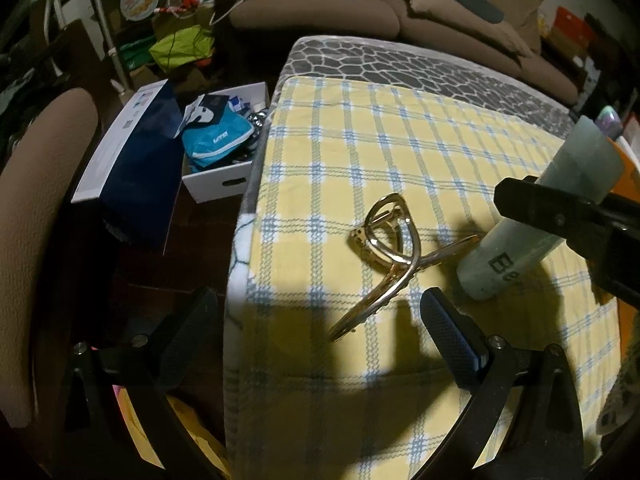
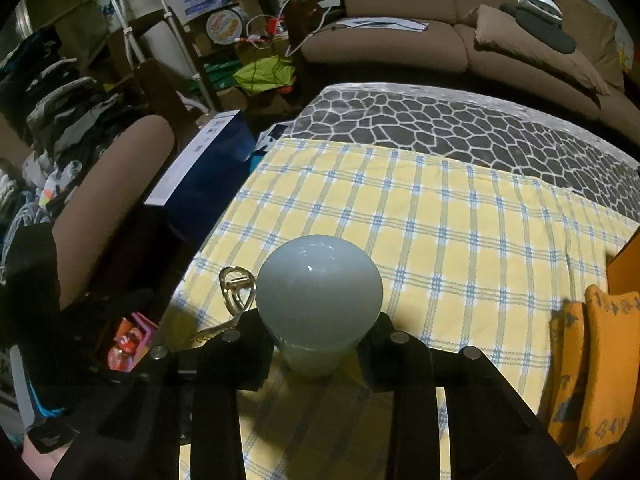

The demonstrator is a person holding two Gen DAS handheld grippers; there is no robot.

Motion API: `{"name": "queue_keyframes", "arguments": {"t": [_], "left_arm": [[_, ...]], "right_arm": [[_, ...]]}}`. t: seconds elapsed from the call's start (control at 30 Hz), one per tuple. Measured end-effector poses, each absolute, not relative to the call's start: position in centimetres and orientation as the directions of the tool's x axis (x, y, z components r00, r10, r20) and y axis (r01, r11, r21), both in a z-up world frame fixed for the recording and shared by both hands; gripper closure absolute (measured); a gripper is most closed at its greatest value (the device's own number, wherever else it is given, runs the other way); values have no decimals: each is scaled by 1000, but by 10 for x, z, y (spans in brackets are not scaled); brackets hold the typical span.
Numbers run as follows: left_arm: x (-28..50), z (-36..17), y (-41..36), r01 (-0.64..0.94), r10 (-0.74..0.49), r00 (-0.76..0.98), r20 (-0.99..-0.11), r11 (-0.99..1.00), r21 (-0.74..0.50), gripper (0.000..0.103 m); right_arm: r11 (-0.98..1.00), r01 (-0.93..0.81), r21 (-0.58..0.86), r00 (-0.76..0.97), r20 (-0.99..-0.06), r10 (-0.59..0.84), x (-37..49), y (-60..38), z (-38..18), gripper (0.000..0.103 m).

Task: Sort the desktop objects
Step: 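Grasp the white spray bottle with the right tool while the left tool grasps the gold claw clip, then carry the bottle and clip over the box and open both tools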

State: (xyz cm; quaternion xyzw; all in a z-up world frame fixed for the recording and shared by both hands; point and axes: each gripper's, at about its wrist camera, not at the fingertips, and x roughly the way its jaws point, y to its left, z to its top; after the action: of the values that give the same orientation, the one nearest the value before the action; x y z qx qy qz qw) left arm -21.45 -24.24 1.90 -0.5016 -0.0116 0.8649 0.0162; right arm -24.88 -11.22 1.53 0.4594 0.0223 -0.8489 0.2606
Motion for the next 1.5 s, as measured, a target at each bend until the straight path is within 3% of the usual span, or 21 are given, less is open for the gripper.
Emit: {"name": "queue_keyframes", "arguments": {"t": [0.1,0.3,0.43,0.5,0.53,0.67,0.73,1.13,1.5], "left_arm": [[-218,17,-237,-38,42,-496,-868,-999,-27,1],[-221,14,-222,-86,66,-491,-869,-996,-27,13],[-228,9,-213,-106,64,-472,-879,-994,-16,33],[-229,7,-210,-110,52,-475,-879,-994,0,37],[-229,7,-210,-116,59,-476,-877,-993,-4,44],[-227,12,-203,-121,50,-478,-877,-993,9,89],[-225,15,-201,-118,71,-470,-880,-993,-16,97],[-205,78,-167,-124,156,-530,-834,-987,-106,98],[-205,149,-22,-339,314,-545,-778,-931,-139,98]], "right_arm": [[-864,470,177,-457,-789,-411,-247,-109,19,69],[-868,470,160,-472,-785,-401,-245,-93,31,69],[-870,468,156,-479,-783,-398,-245,-81,40,69],[-869,470,155,-481,-781,-399,-244,-77,44,69],[-868,471,156,-481,-780,-401,-243,-74,46,69],[-870,468,157,-483,-778,-401,-238,-61,55,69],[-871,464,161,-487,-775,-402,-235,-54,60,69],[-901,408,145,-558,-742,-372,-221,39,115,69],[-969,238,70,-640,-739,-211,-244,183,147,69]]}}
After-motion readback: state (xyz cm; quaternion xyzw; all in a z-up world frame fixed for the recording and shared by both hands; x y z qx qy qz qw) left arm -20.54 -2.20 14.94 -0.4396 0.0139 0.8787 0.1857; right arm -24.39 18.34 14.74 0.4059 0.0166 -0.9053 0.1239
